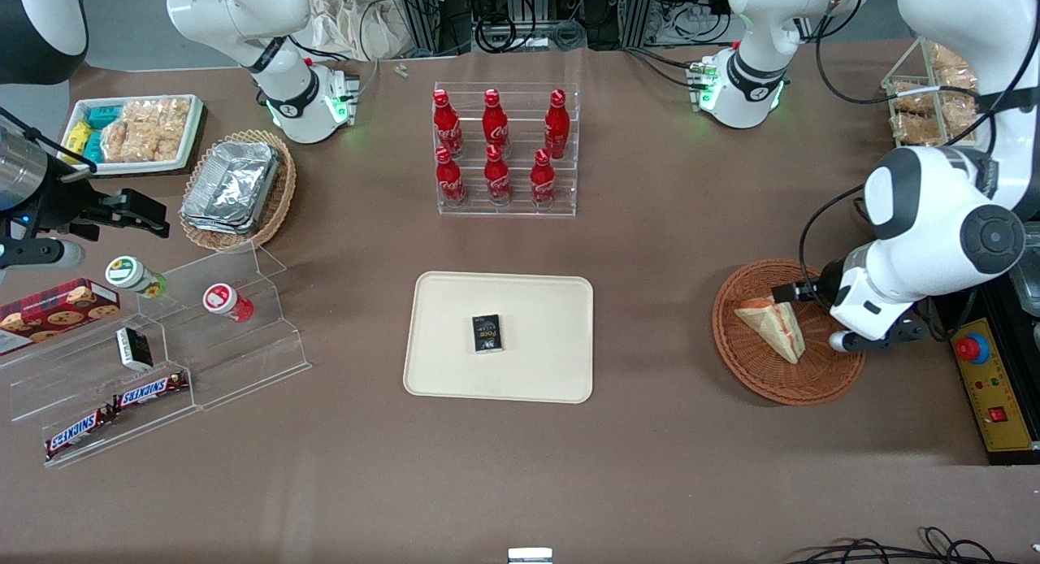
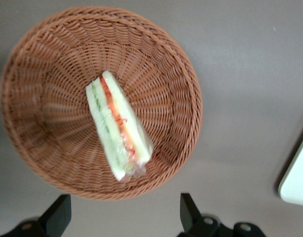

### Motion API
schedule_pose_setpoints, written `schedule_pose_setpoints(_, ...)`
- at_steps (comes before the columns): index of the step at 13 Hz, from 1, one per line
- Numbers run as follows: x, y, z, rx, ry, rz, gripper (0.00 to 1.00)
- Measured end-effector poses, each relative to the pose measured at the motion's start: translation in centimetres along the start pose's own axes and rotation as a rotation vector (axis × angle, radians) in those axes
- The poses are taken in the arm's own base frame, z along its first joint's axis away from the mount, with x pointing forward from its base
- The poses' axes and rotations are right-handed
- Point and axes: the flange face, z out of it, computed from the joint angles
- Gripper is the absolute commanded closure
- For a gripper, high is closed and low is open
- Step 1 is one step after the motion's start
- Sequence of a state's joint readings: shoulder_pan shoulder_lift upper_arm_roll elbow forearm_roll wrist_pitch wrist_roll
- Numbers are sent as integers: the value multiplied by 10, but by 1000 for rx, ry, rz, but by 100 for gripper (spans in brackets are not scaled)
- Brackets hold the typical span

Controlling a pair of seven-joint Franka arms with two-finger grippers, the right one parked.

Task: Place sandwich from basket to tray
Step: 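Close the left gripper on the sandwich and lift it from the basket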

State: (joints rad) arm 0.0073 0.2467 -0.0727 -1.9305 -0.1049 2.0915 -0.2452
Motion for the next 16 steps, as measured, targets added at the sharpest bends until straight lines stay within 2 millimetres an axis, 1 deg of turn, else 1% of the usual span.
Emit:
schedule_pose_setpoints(2,-1,-6,26,-15,38,-103,5)
schedule_pose_setpoints(5,-2,-15,50,-26,78,-222,5)
schedule_pose_setpoints(8,3,-31,80,-30,88,-302,5)
schedule_pose_setpoints(9,5,-32,92,-31,91,-331,8)
schedule_pose_setpoints(10,7,-32,103,-33,93,-352,16)
schedule_pose_setpoints(11,8,-33,112,-31,90,-362,39)
schedule_pose_setpoints(12,8,-33,116,-30,86,-368,65)
schedule_pose_setpoints(13,7,-32,116,-30,83,-368,86)
schedule_pose_setpoints(14,6,-31,113,-26,73,-366,100)
schedule_pose_setpoints(15,5,-30,107,-19,50,-364,100)
schedule_pose_setpoints(16,4,-28,93,-11,25,-361,100)
